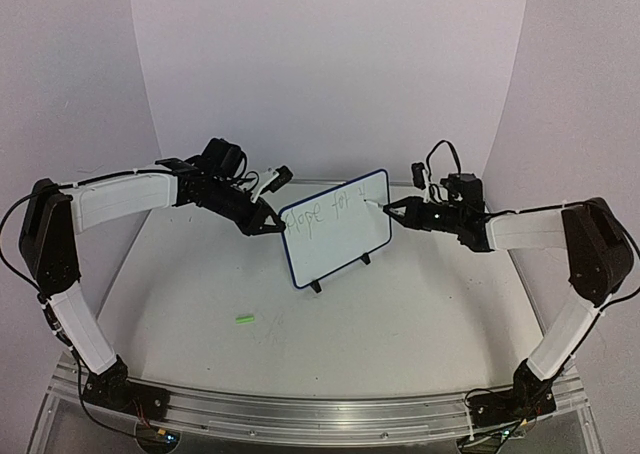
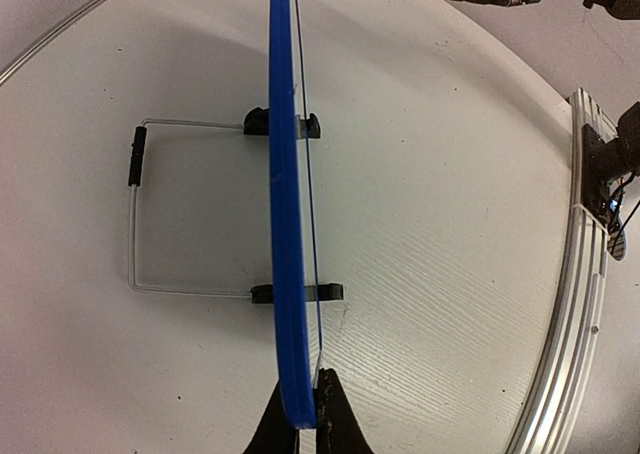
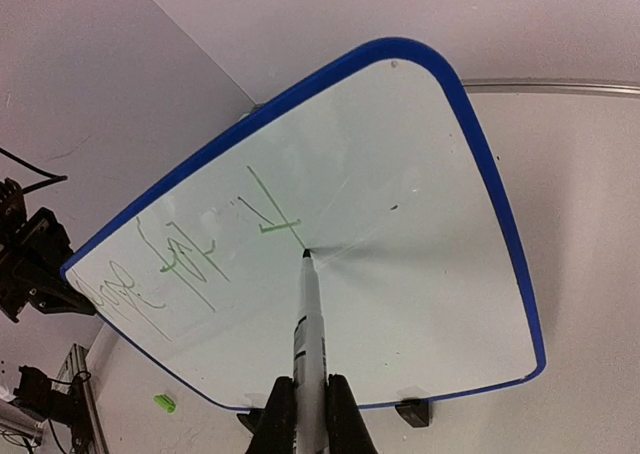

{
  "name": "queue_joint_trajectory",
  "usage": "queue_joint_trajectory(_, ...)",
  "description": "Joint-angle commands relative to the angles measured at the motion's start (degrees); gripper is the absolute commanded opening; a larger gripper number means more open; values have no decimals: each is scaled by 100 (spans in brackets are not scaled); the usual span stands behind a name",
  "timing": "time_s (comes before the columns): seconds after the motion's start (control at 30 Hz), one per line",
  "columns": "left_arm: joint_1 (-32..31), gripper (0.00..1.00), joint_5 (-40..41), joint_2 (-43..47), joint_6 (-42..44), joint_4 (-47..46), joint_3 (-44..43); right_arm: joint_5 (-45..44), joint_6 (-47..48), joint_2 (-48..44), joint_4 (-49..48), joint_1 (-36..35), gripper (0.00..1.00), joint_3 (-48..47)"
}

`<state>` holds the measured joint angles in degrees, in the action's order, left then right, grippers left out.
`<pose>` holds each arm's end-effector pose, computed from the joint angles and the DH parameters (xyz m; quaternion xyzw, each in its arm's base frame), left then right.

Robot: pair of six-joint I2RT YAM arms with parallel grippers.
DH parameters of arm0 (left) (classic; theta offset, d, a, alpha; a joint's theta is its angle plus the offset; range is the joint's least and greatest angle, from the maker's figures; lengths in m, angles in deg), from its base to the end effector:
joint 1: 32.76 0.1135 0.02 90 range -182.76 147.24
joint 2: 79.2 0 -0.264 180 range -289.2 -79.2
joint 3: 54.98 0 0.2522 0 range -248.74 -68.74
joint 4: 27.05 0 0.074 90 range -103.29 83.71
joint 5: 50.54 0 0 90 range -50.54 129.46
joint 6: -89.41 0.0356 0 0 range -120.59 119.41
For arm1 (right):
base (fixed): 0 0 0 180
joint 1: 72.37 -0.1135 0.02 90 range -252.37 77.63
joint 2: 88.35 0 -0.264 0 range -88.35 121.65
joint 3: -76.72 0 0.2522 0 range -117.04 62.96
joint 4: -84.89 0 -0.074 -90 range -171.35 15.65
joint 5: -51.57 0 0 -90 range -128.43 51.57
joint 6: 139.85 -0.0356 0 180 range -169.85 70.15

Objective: Write a sentence on the whiteboard
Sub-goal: Write on the whiteboard with the whiteboard marker without the cap.

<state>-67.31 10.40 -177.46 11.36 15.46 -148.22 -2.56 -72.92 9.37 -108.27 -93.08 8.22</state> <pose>0.3033 -0.2298 0.2752 0.4397 0.7931 -0.2980 0.2980 0.3428 0.1519 0.2235 -0.1695 0.7638 0.4416 0.4392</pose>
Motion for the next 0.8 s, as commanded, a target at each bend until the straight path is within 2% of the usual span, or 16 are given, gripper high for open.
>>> queue_joint_trajectory(0.0,-26,0,216,-196,165,334,-32,3,-27,86,-210,-31,0,29)
queue_joint_trajectory(0.3,-26,0,225,-176,160,340,-32,-389,-22,8,-203,-36,0,-36)
queue_joint_trajectory(0.77,-26,0,229,-145,164,338,-32,-509,4,-176,-122,-33,0,38)
